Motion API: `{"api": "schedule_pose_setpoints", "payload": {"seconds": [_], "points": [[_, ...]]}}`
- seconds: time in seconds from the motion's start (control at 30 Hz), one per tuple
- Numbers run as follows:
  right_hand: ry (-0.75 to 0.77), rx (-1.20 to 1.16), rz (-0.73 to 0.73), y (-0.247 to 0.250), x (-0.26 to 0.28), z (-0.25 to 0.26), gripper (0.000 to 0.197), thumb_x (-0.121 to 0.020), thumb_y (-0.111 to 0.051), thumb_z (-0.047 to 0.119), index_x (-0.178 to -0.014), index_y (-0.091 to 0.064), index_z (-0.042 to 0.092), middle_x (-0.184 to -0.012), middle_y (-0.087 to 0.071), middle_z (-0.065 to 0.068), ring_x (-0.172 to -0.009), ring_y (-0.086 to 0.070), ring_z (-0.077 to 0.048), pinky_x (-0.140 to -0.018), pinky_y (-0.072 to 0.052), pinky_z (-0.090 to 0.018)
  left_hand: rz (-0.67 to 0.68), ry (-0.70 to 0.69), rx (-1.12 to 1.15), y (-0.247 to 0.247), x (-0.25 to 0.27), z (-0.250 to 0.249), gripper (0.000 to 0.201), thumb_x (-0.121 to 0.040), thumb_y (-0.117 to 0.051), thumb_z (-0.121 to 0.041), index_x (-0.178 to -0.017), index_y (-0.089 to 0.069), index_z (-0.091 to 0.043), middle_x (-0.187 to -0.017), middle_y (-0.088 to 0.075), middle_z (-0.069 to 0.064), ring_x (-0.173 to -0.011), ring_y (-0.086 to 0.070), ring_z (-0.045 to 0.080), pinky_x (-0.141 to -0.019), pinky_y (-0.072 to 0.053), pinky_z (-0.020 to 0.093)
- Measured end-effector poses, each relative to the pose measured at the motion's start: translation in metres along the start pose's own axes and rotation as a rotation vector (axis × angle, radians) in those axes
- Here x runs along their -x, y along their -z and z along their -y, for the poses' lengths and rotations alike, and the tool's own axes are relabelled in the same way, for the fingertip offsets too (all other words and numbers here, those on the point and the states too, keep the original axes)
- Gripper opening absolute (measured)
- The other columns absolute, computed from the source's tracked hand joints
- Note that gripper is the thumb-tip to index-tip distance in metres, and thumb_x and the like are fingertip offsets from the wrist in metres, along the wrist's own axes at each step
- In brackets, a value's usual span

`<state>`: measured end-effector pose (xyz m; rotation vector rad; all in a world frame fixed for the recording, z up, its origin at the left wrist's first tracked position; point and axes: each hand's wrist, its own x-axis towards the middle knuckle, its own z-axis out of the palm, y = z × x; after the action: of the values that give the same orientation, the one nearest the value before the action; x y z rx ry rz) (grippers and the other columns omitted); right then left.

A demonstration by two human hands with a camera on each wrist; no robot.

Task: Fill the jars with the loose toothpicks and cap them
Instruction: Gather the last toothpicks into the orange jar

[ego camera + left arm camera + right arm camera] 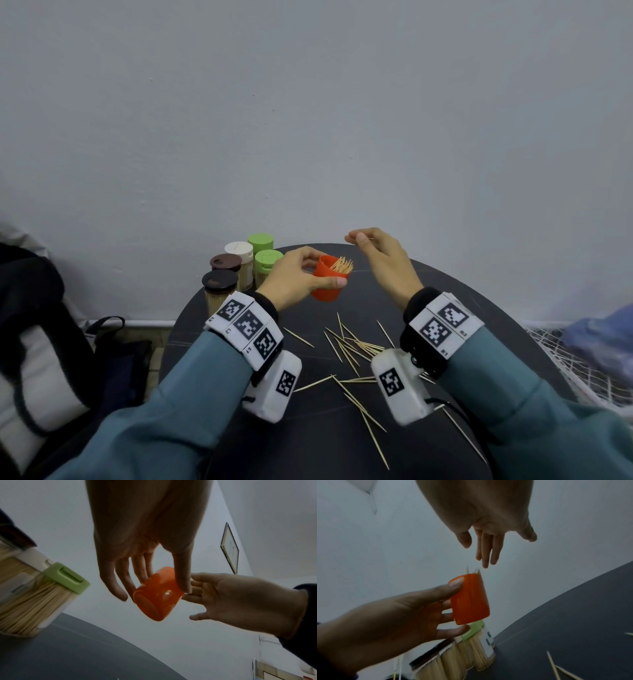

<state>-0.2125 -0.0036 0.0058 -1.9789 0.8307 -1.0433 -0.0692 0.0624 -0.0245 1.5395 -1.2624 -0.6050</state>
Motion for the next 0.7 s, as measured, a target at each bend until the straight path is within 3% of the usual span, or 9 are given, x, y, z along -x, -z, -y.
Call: {"api": "schedule_pose_setpoints", "payload": {"seconds": [0.13, 0.3, 0.37, 0.5, 0.7], "points": [[-0.108, 0.145, 0.009, 0.013, 0.001, -0.012, 0.026, -0.097, -0.046, 0.018, -0.12, -0.053, 0.008, -0.124, -0.059, -0.006, -0.117, -0.052, -0.016, -0.092, -0.036, -0.02, -0.011, 0.002, -0.001, 0.0, 0.001, -0.002, 0.057, -0.07, -0.081, -0.023, -0.12, -0.058, -0.009, -0.11, -0.061, 0.002, -0.106, -0.057, 0.015, -0.09, -0.045, 0.025], [-0.407, 0.801, 0.567, 0.022, 0.017, -0.029, 0.063, -0.085, -0.064, 0.04, -0.133, -0.04, 0.008, -0.135, -0.048, -0.009, -0.123, -0.047, -0.023, -0.098, -0.038, -0.03, -0.011, 0.013, -0.001, 0.0, 0.0, -0.001, 0.058, -0.07, -0.081, -0.023, -0.121, -0.057, -0.01, -0.115, -0.061, 0.003, -0.109, -0.056, 0.015, -0.091, -0.045, 0.026], [-0.467, 0.933, 0.69, 0.02, 0.024, -0.035, 0.072, -0.08, -0.068, 0.042, -0.136, -0.038, 0.008, -0.136, -0.047, -0.009, -0.123, -0.046, -0.024, -0.099, -0.04, -0.033, -0.011, 0.013, -0.005, 0.0, 0.0, -0.001, 0.058, -0.07, -0.081, -0.024, -0.121, -0.056, -0.01, -0.115, -0.061, 0.003, -0.109, -0.055, 0.015, -0.091, -0.045, 0.027], [-0.404, 1.011, 0.685, 0.018, 0.03, -0.043, 0.071, -0.08, -0.068, 0.043, -0.133, -0.04, 0.006, -0.133, -0.046, -0.01, -0.12, -0.047, -0.024, -0.095, -0.041, -0.031, -0.008, 0.007, -0.006, -0.002, 0.0, -0.001, 0.057, -0.07, -0.081, -0.023, -0.12, -0.057, -0.009, -0.112, -0.061, 0.002, -0.107, -0.055, 0.014, -0.088, -0.044, 0.025], [-0.294, 0.938, 0.704, 0.01, 0.036, -0.042, 0.057, -0.083, -0.067, 0.033, -0.13, -0.048, 0.007, -0.13, -0.051, -0.008, -0.118, -0.049, -0.022, -0.096, -0.042, -0.03, -0.012, 0.011, -0.01, -0.003, -0.002, 0.001, 0.053, -0.069, -0.082, -0.023, -0.115, -0.059, -0.011, -0.11, -0.062, 0.002, -0.106, -0.056, 0.014, -0.089, -0.046, 0.026]]}}
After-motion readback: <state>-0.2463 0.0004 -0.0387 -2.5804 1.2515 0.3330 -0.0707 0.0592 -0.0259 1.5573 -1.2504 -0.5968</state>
